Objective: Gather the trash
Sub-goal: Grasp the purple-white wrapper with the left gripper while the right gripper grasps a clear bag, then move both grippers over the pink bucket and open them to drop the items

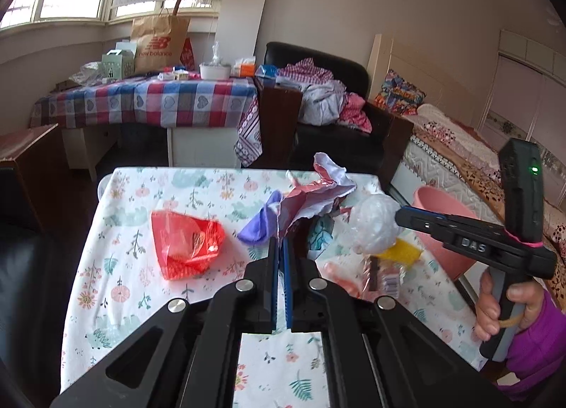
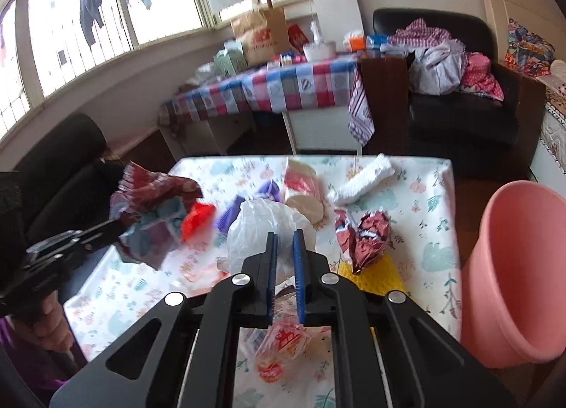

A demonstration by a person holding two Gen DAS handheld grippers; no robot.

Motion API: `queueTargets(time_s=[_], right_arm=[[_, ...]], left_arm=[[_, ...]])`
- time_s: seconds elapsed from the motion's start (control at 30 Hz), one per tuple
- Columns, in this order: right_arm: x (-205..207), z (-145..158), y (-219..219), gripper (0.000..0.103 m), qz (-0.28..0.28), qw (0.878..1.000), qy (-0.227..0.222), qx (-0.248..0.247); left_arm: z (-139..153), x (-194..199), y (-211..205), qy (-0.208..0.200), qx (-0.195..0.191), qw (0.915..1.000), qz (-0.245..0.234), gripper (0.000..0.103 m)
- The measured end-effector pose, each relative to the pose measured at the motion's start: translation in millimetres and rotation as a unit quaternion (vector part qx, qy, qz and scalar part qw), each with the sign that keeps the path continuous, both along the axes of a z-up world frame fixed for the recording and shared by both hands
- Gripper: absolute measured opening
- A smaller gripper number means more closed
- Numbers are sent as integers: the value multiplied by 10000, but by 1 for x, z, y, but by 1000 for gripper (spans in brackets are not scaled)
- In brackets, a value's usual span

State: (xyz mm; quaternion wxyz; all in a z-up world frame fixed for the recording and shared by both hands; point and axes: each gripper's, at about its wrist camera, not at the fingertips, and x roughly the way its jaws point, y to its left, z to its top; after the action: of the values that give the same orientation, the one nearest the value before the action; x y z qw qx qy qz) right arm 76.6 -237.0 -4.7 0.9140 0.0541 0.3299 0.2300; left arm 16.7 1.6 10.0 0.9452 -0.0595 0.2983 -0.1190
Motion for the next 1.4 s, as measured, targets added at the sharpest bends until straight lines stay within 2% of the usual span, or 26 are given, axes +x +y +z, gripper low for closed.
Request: queueTargets(time_s=[0.3, 0.67, 0.97, 1.4], right_arm=[[-26, 31, -52, 9, -582, 9970, -453, 246], [-44, 32, -138, 9, -1751, 9828, -534, 255], [-52, 18, -189, 9, -2529, 9664, -450, 71], [-50, -8, -211, 9, -2960, 9550, -178, -93]], left_arm=[[32, 4, -37, -363, -190, 9989, -221, 2], [49, 23, -123, -499, -234, 9934, -1003, 2], [43, 40, -192, -372, -257, 9861, -1599, 2], [18, 72, -273, 123, -211, 9771, -2114, 2]])
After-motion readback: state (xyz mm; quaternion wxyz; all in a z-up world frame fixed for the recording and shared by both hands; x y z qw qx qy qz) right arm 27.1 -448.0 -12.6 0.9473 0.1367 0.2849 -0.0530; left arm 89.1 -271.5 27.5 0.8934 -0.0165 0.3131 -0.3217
